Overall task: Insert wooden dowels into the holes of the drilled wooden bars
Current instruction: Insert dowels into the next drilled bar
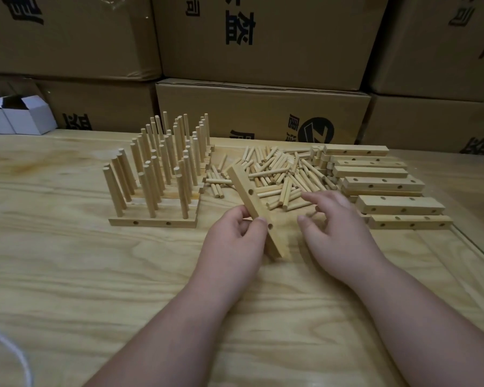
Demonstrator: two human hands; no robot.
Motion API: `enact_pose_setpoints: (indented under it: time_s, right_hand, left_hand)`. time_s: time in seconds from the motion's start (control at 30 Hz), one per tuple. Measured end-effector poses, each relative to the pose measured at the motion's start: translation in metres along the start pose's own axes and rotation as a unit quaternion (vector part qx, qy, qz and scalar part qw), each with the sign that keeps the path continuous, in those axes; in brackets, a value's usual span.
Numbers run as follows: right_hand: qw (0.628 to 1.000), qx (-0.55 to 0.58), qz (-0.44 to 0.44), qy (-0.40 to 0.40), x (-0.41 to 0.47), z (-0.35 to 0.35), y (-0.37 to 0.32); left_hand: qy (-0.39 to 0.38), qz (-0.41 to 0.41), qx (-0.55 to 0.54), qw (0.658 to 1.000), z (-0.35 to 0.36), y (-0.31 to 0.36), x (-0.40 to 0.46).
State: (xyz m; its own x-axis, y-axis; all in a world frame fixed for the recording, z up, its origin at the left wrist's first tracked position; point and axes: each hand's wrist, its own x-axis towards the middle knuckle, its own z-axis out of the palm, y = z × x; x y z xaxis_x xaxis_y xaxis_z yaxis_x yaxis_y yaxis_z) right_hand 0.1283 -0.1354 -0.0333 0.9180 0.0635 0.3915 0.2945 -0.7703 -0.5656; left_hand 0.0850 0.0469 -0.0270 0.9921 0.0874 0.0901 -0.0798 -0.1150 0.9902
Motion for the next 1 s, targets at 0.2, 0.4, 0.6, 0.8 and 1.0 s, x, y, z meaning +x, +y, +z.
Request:
enact_pose_setpoints:
  time_s: [0.2,0.4,0.6,0.8,1.0]
  right_hand:
    - [0.979,-0.130,0.026,-0.154,0.0066,0.0058,0.0038]
    - [0.972,-0.150,0.007,-0.180,0.0094,0.0088,0.0022]
    - [0.991,-0.075,0.008,-0.108,0.0092,0.0041,-0.0038]
    - [0.992,-0.073,-0.007,-0.103,0.0091,0.0070,-0.0003]
    - [0.993,-0.087,0.004,-0.074,0.0099,0.0082,0.0025]
  left_hand:
    - [-0.001,-0.006,-0.019,1.000,0.0014,0.0019,-0.0008]
    - [-0.003,-0.013,-0.025,1.000,0.0027,0.0033,-0.0018]
    - [-0.002,-0.011,-0.032,0.999,0.0001,0.0040,-0.0020]
    - [-0.016,-0.025,-0.055,0.998,-0.0032,0.0039,-0.0007]
    - [-0.011,-0.045,-0.079,0.996,-0.0058,0.0040,0.0005]
